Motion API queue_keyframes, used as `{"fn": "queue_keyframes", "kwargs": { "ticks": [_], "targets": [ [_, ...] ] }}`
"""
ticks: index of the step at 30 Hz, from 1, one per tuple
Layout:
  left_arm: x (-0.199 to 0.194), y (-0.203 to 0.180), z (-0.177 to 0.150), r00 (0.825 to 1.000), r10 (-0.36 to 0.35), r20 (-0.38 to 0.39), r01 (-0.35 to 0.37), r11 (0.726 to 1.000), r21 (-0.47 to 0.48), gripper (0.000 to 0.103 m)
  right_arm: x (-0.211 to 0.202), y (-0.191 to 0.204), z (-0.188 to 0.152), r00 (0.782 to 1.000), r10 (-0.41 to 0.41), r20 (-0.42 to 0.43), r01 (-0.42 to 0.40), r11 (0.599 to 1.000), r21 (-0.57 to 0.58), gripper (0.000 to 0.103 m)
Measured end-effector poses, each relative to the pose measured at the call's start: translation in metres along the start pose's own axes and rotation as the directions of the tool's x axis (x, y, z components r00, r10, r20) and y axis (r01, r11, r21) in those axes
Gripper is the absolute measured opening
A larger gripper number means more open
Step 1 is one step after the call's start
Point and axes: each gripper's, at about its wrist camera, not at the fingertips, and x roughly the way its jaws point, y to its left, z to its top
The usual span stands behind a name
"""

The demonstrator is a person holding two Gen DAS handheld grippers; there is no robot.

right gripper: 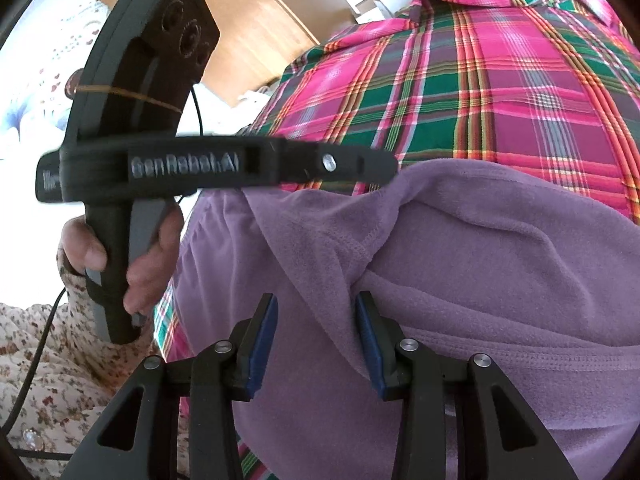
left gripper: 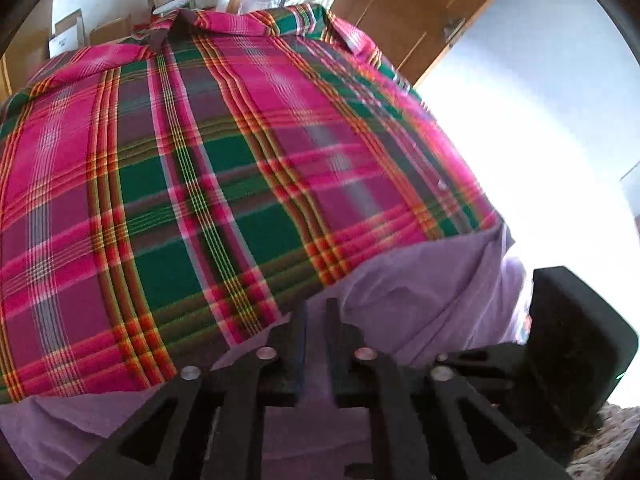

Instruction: Fold clothes

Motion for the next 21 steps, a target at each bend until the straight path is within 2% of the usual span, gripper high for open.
{"fn": "queue_keyframes", "kwargs": {
  "ticks": [3, 8, 10, 14, 16, 17, 18, 21],
  "targets": [
    [0.005, -0.007, -0.002, 0.999, 0.031, -0.021, -0.031, 0.999, 0.025, 0.025, 0.0, -0.002, -0.001, 1.0, 0.006, 0.004, -0.006, 1.0, 0.006, 0.042],
    [0.005, -0.022, -0.007, 0.999, 0.033, -0.014, -0.031, 0.995, 0.09, 0.033, 0.002, -0.003, 0.0, 1.0, 0.009, 0.007, -0.009, 1.0, 0.006, 0.042],
    [0.011, -0.025, -0.008, 0.996, 0.079, -0.033, -0.074, 0.991, 0.109, 0.033, 0.002, -0.002, 0.0, 1.0, 0.009, 0.009, -0.009, 1.0, 0.006, 0.042],
    [0.022, -0.017, -0.005, 0.995, 0.083, -0.059, -0.08, 0.995, 0.06, 0.033, 0.001, 0.0, -0.002, 1.0, 0.007, 0.013, -0.007, 1.0, 0.006, 0.042],
    [0.02, -0.012, -0.003, 0.997, 0.064, -0.046, -0.062, 0.997, 0.039, 0.024, 0.001, 0.0, -0.002, 1.0, 0.006, 0.013, -0.007, 1.0, 0.007, 0.042],
    [0.018, -0.011, -0.002, 0.998, 0.053, -0.034, -0.052, 0.998, 0.036, 0.011, 0.0, 0.0, -0.003, 1.0, 0.006, 0.013, -0.006, 1.0, 0.007, 0.042],
    [0.015, -0.01, -0.001, 0.999, 0.044, -0.024, -0.043, 0.998, 0.035, 0.007, 0.0, 0.0, -0.002, 1.0, 0.006, 0.012, -0.006, 1.0, 0.006, 0.042],
    [0.003, -0.002, 0.005, 1.0, 0.006, 0.024, -0.006, 1.0, 0.014, 0.004, 0.0, 0.0, -0.001, 1.0, 0.005, 0.012, -0.005, 1.0, 0.004, 0.042]
  ]
}}
